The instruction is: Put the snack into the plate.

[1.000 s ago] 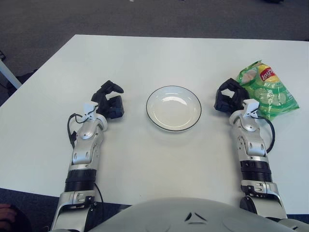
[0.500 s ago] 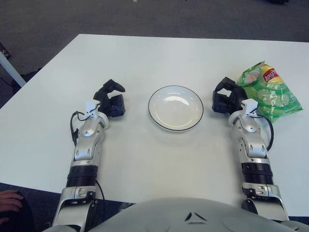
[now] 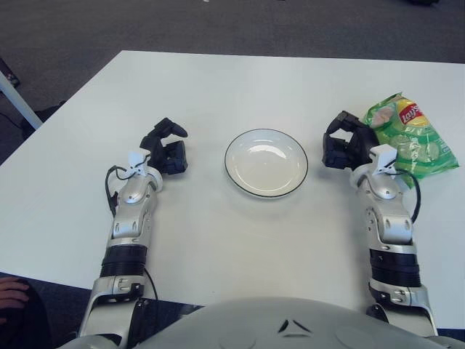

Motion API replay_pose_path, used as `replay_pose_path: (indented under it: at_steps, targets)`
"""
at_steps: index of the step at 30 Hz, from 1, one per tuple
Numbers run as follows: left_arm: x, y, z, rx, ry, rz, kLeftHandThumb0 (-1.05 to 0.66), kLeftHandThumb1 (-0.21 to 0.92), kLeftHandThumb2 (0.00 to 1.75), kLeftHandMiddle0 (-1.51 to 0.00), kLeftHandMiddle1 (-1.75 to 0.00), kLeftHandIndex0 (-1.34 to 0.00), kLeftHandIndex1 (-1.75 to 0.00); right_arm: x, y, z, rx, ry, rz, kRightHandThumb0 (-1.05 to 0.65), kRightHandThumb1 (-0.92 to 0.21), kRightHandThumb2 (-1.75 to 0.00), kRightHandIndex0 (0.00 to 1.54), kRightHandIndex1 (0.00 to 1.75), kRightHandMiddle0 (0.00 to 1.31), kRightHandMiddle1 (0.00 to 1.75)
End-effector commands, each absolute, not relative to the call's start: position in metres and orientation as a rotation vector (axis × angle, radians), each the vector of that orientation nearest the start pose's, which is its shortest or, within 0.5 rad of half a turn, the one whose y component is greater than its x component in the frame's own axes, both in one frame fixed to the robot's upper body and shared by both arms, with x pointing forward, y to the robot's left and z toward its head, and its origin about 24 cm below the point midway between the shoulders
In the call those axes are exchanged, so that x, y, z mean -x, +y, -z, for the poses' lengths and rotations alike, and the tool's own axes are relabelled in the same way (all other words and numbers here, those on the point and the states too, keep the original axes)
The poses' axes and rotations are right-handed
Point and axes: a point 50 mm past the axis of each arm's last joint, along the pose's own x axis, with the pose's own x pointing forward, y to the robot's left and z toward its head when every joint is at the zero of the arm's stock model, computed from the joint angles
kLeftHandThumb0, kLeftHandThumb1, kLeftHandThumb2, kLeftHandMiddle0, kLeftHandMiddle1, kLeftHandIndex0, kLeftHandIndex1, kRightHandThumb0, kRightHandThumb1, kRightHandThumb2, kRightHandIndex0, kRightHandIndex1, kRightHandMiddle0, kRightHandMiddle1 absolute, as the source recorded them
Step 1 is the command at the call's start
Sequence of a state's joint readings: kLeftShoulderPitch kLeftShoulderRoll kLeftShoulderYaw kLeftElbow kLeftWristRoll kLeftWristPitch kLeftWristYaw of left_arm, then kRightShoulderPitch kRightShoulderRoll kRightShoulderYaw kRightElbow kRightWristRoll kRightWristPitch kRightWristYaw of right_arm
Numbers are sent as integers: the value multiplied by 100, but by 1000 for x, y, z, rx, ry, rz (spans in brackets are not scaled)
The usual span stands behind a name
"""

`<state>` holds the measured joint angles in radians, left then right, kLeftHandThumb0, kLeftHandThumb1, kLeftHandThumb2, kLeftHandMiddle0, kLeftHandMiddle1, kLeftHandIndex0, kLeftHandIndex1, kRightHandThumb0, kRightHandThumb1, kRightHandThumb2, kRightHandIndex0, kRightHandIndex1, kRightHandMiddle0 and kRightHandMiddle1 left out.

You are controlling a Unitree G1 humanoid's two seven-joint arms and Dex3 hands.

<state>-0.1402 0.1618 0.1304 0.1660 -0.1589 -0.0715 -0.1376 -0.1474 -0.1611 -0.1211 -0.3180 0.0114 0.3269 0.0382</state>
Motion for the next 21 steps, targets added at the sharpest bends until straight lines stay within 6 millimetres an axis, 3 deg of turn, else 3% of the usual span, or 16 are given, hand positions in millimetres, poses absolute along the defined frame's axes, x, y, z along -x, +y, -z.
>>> replay_pose_path:
  at_steps: [1,11,15,21]
  targets:
    - [-258,198,-12,62,88,7,-45,38,123,-116,-175,-55,-175,-263,-200,-128,238,-125,41,-49,-29,-134,123,175,63,175]
    - [-259,198,-12,85,82,9,-44,40,120,-106,-175,-53,-175,-263,-215,-154,523,-228,55,-49,-28,-136,122,175,64,175]
    - [-259,200,-12,80,78,12,-44,41,120,-107,-175,-53,-175,-262,-222,-166,703,-281,46,-49,-28,-136,124,175,64,175]
    - [-260,201,-12,66,79,3,-44,41,120,-109,-175,-53,-175,-260,-239,-184,819,-312,28,-49,-28,-136,125,175,64,175]
